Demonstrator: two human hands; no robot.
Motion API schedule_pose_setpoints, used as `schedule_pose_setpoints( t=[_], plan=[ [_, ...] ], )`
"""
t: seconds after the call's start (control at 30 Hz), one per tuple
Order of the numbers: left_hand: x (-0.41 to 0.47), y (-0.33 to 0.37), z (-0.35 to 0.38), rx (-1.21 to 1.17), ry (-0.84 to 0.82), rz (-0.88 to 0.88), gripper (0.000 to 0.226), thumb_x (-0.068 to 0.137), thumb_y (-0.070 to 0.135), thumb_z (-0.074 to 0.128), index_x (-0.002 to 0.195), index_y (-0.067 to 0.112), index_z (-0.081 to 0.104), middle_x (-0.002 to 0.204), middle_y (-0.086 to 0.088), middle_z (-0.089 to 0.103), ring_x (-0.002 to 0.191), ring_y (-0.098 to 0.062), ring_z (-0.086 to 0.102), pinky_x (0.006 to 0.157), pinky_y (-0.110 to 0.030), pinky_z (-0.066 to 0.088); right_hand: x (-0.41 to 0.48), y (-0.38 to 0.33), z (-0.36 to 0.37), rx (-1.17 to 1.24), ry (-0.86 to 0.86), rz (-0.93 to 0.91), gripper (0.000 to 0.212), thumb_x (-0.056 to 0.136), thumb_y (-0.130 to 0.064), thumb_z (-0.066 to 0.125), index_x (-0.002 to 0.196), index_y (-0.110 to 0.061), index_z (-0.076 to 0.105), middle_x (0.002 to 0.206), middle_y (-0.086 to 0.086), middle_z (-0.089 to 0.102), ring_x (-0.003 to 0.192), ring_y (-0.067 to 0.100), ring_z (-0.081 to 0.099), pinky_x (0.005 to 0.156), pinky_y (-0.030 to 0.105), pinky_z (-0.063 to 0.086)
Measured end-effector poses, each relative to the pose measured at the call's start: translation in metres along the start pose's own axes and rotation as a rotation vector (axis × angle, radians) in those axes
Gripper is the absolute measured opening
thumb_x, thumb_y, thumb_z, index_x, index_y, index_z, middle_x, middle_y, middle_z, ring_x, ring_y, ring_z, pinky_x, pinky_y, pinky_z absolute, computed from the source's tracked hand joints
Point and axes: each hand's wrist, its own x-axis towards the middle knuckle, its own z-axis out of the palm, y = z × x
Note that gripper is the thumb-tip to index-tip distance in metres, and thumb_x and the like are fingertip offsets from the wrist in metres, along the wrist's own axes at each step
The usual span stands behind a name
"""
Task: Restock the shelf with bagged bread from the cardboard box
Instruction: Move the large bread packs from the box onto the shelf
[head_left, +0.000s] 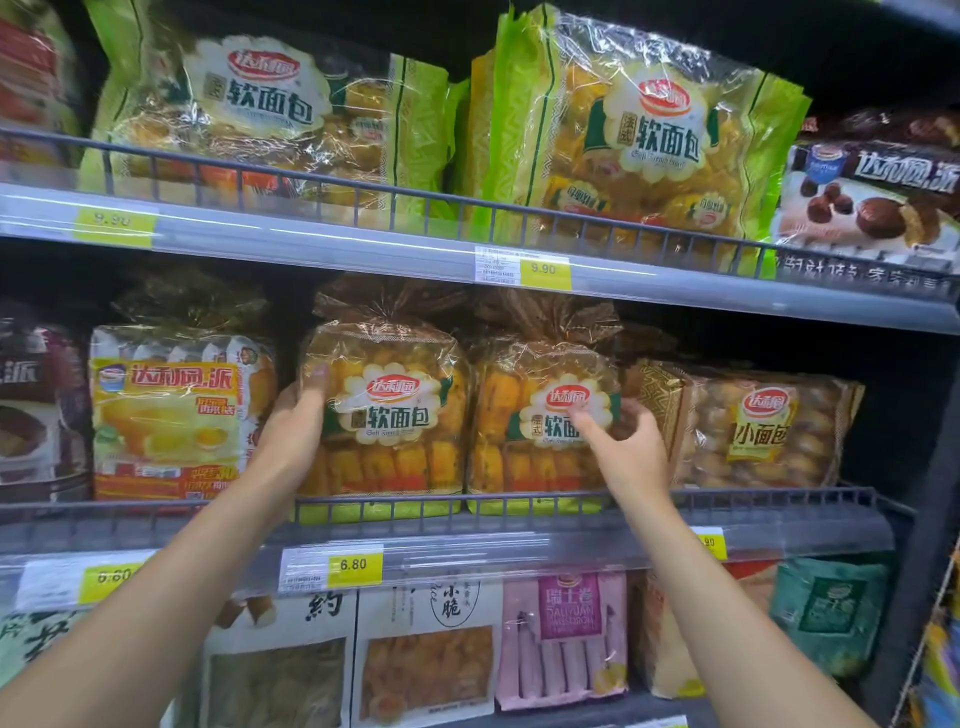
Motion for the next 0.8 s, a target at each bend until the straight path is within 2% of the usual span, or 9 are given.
schedule_pose_setpoints(
  t=[0.1, 0.2, 0.37, 0.47, 0.57, 0.63, 0.7, 0.73, 0.8],
  plan=[
    [0.002, 0.001, -0.001, -0.048, -0.035, -0.032, 0.080, 0.086, 0.083, 0.038, 0.149, 0.034, 0.041, 0.150, -0.003, 0.050, 0.136, -0.032, 0.048, 0.113, -0.055, 0.039, 0.005, -0.004, 0.002, 0.049, -0.166, 0.082, 0.083, 0.078, -0.054, 0.081, 0.145, -0.023, 0.043, 0.122, -0.008, 0.057, 0.112, 0.016, 0.052, 0.095, 0.030, 0.037],
    [0.004, 0.001, -0.002, -0.083, -0.059, -0.040, 0.080, 0.085, 0.083, 0.040, 0.149, 0.035, 0.041, 0.148, -0.003, 0.053, 0.133, -0.032, 0.052, 0.111, -0.056, 0.043, 0.018, -0.007, 0.004, 0.027, -0.268, 0.104, 0.091, 0.075, -0.058, 0.081, 0.147, -0.024, 0.038, 0.129, -0.006, 0.058, 0.119, 0.019, 0.053, 0.097, 0.031, 0.037],
    [0.009, 0.000, -0.003, -0.127, -0.087, -0.073, 0.077, 0.085, 0.083, 0.041, 0.148, 0.037, 0.042, 0.143, -0.004, 0.058, 0.127, -0.033, 0.057, 0.107, -0.056, 0.046, 0.029, -0.008, 0.011, 0.018, -0.328, 0.103, 0.099, 0.070, -0.061, 0.082, 0.149, -0.026, 0.035, 0.137, -0.006, 0.056, 0.122, 0.019, 0.053, 0.107, 0.036, 0.041],
    [0.007, 0.004, 0.000, -0.109, -0.124, -0.072, 0.075, 0.090, 0.080, 0.036, 0.150, 0.035, 0.038, 0.145, -0.005, 0.055, 0.130, -0.032, 0.054, 0.111, -0.057, 0.042, 0.024, -0.010, 0.018, 0.042, -0.347, 0.077, 0.088, 0.077, -0.055, 0.081, 0.148, -0.026, 0.038, 0.130, -0.008, 0.059, 0.118, 0.017, 0.055, 0.099, 0.032, 0.041],
    [0.002, 0.005, -0.001, 0.079, -0.093, -0.027, 0.077, 0.093, 0.078, 0.026, 0.157, 0.036, 0.020, 0.158, -0.006, 0.041, 0.142, -0.036, 0.041, 0.117, -0.057, 0.033, 0.019, -0.012, 0.020, 0.040, -0.305, 0.070, 0.089, 0.079, -0.055, 0.079, 0.150, -0.025, 0.035, 0.126, -0.008, 0.058, 0.119, 0.019, 0.055, 0.095, 0.030, 0.039],
    [-0.008, 0.003, -0.003, 0.272, -0.036, 0.125, 0.082, 0.094, 0.077, 0.029, 0.160, 0.037, 0.002, 0.165, -0.006, 0.028, 0.147, -0.035, 0.033, 0.119, -0.056, 0.029, 0.013, -0.011, 0.019, -0.021, -0.214, 0.027, 0.097, 0.075, -0.062, 0.078, 0.152, -0.024, 0.031, 0.134, -0.004, 0.058, 0.127, 0.023, 0.054, 0.100, 0.033, 0.042],
    [-0.028, -0.003, -0.002, 0.393, 0.065, 0.423, 0.093, 0.093, 0.065, 0.052, 0.160, 0.035, -0.005, 0.170, 0.000, 0.007, 0.153, -0.023, 0.018, 0.119, -0.049, 0.027, -0.002, -0.012, 0.018, -0.121, -0.073, -0.086, 0.113, 0.072, -0.064, 0.079, 0.158, -0.023, 0.019, 0.157, 0.005, 0.041, 0.144, 0.026, 0.039, 0.115, 0.041, 0.037],
    [-0.038, -0.005, -0.001, 0.498, 0.131, 0.588, 0.099, 0.090, 0.056, 0.064, 0.161, 0.034, -0.002, 0.170, 0.000, -0.001, 0.154, -0.019, 0.009, 0.117, -0.046, 0.027, -0.013, -0.014, 0.018, -0.177, -0.019, -0.171, 0.115, 0.074, -0.060, 0.080, 0.160, -0.025, 0.012, 0.164, 0.003, 0.027, 0.150, 0.025, 0.027, 0.121, 0.044, 0.029],
    [-0.046, -0.013, 0.005, 0.797, 0.231, 0.909, 0.104, 0.081, 0.050, 0.077, 0.161, 0.034, 0.013, 0.170, -0.006, -0.002, 0.156, -0.028, 0.003, 0.120, -0.053, 0.027, -0.036, -0.017, 0.021, -0.356, 0.012, -0.386, 0.112, 0.079, -0.052, 0.080, 0.161, -0.036, 0.006, 0.168, -0.004, 0.009, 0.154, 0.021, 0.009, 0.119, 0.044, 0.020]
  ],
)
